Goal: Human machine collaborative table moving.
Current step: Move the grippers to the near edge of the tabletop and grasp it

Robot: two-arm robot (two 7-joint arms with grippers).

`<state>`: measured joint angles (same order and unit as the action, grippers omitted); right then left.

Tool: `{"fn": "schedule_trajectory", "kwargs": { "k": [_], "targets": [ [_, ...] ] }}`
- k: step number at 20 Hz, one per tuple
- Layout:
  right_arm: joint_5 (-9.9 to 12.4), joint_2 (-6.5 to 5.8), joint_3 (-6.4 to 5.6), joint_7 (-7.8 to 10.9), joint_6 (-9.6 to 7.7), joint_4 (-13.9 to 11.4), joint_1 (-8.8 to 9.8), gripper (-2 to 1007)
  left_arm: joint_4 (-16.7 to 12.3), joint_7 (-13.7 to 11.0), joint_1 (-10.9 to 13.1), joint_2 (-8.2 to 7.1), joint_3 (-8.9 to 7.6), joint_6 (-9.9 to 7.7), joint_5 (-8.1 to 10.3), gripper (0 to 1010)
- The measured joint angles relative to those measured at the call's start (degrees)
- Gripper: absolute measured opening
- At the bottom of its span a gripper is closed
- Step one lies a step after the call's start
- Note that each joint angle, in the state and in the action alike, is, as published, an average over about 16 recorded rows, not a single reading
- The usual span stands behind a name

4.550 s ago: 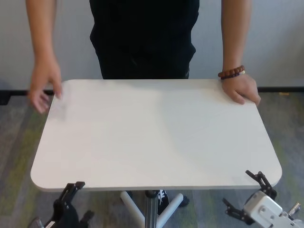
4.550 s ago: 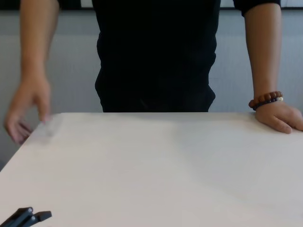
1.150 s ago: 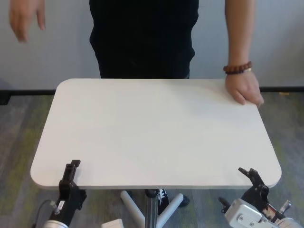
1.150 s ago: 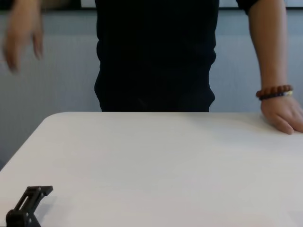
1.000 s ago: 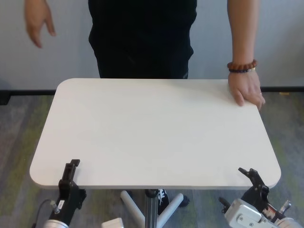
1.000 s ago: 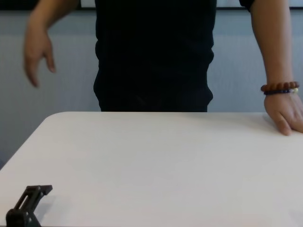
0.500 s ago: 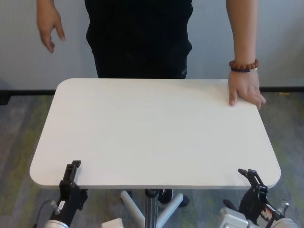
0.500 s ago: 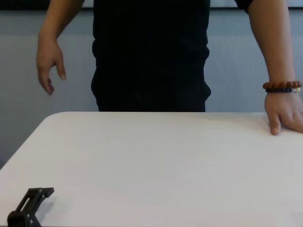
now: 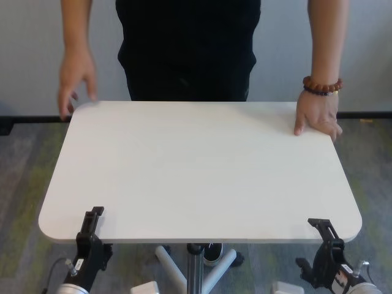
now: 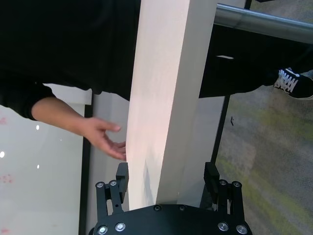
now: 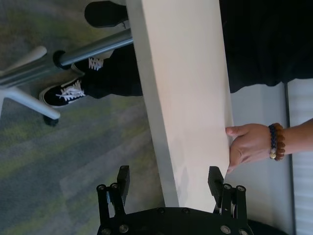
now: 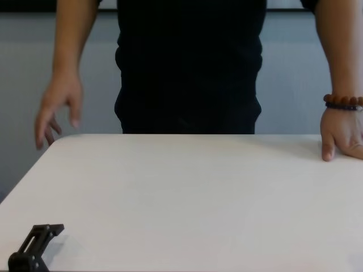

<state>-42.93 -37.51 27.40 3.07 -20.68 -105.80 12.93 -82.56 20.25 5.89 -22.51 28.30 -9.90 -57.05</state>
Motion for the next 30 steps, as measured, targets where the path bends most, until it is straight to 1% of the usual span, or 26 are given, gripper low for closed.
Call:
{"fn": "schedule_trajectory", "kwargs": {
  "k": [3, 7, 10, 14, 17, 21, 30],
  "targets": [
    [-3.2, 0.36, 1.06, 0.0, -1.61, 0.6, -0.62, 1005, 0.0, 0.0, 0.0, -0.01, 0.02, -0.07, -0.02, 1000],
    [-7.0, 1.24, 2.18, -0.52, -3.46, 1.7, -1.33, 1005, 0.0, 0.1, 0.0, -0.02, 0.04, -0.15, -0.04, 1000],
    [-9.2, 2.13, 2.77, -1.15, -4.54, 2.7, -1.74, 1005, 0.0, 0.1, 0.0, -0.03, 0.05, -0.19, -0.06, 1000],
    [-11.7, 3.44, 3.32, -1.94, -5.55, 4.1, -2.17, 1005, -0.1, 0.2, 0.0, -0.03, 0.06, -0.23, -0.08, 1000],
    [-13.1, 4.43, 3.61, -2.39, -5.97, 5.3, -2.49, 1005, -0.1, 0.2, 0.0, -0.03, 0.08, -0.26, -0.09, 1000],
    [-14.7, 5.61, 4.06, -2.67, -6.03, 6.8, -3.1, 1005, -0.1, 0.2, 0.0, -0.04, 0.09, -0.28, -0.11, 1000],
    [-17.9, 7.42, 5.16, -1.78, -5.88, 9.7, -4.81, 1005, -0.1, 0.2, 0.0, -0.04, 0.1, -0.31, -0.12, 1000]
  ]
}}
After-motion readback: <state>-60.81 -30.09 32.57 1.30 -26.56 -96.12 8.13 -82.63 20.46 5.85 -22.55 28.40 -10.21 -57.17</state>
